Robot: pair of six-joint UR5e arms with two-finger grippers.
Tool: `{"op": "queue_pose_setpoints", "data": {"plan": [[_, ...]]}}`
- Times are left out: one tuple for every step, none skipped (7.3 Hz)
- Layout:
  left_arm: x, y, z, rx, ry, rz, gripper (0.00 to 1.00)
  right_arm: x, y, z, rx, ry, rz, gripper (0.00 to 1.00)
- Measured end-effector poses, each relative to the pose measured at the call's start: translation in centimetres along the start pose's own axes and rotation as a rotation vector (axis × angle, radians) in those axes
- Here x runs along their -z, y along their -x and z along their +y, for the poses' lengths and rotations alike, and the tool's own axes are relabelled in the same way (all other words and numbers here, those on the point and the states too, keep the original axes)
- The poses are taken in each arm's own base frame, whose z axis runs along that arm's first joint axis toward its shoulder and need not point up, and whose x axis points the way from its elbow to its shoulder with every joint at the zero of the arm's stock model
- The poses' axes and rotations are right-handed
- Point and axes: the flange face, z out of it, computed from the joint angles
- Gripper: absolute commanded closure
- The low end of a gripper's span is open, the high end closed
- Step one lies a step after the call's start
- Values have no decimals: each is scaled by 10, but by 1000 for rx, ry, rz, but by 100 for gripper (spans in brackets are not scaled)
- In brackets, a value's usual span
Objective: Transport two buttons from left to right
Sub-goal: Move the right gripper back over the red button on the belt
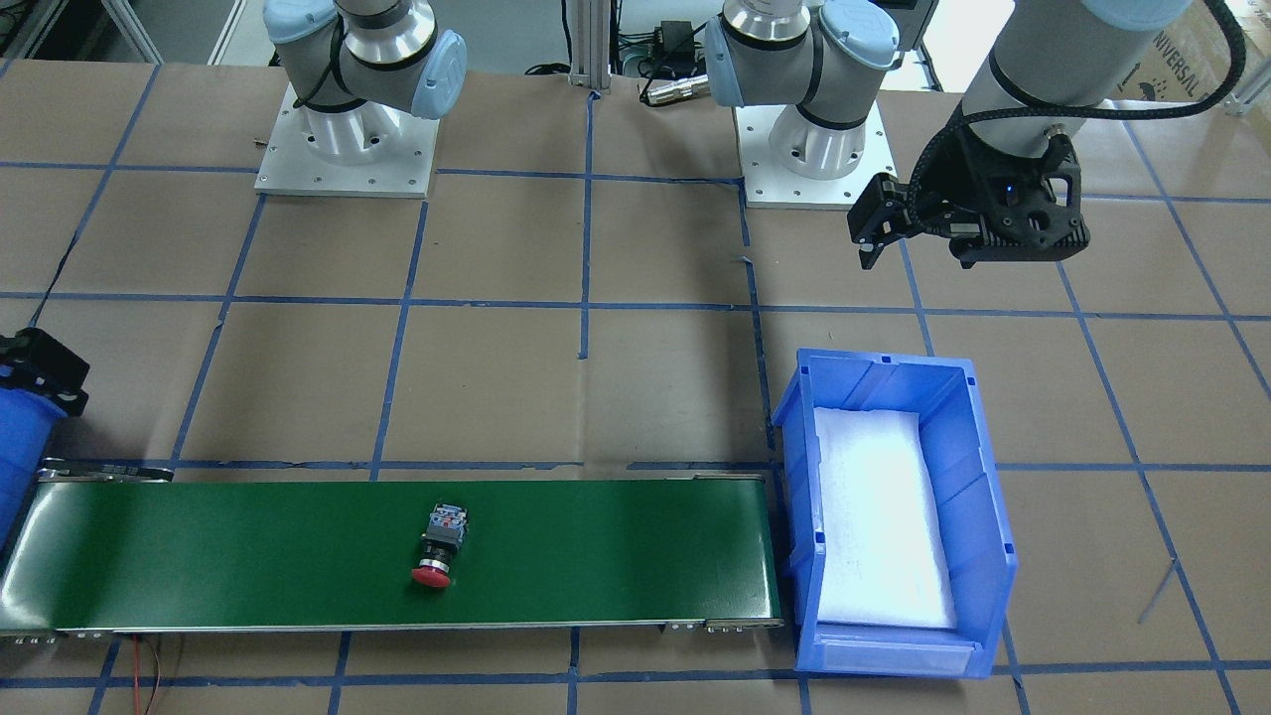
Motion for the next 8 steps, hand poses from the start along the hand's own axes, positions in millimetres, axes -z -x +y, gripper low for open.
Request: {"op": "queue_pose_setpoints", "data": {"plan": [[0, 0, 0, 0, 0, 0, 0, -9, 50, 2, -8, -18, -15, 0], [0, 0, 0, 0, 0, 0, 0, -11, 97, 3, -12, -46, -17, 0], [0, 0, 0, 1, 0, 1, 0, -13, 126, 5, -15, -61, -15, 0], [0, 0, 0, 1, 0, 1, 0, -14, 138, 6, -21, -65, -14, 0], [0, 0, 0, 1, 0, 1, 0, -18, 143, 8, -32, -59, -14, 0], [0, 0, 0, 0, 0, 0, 0, -24, 148, 10, -50, -48, -15, 0], [0, 0, 0, 0, 0, 0, 0, -29, 157, 11, -65, -45, -17, 0], [0, 0, 0, 0, 0, 0, 0, -33, 166, 11, -69, -49, -20, 0]]}}
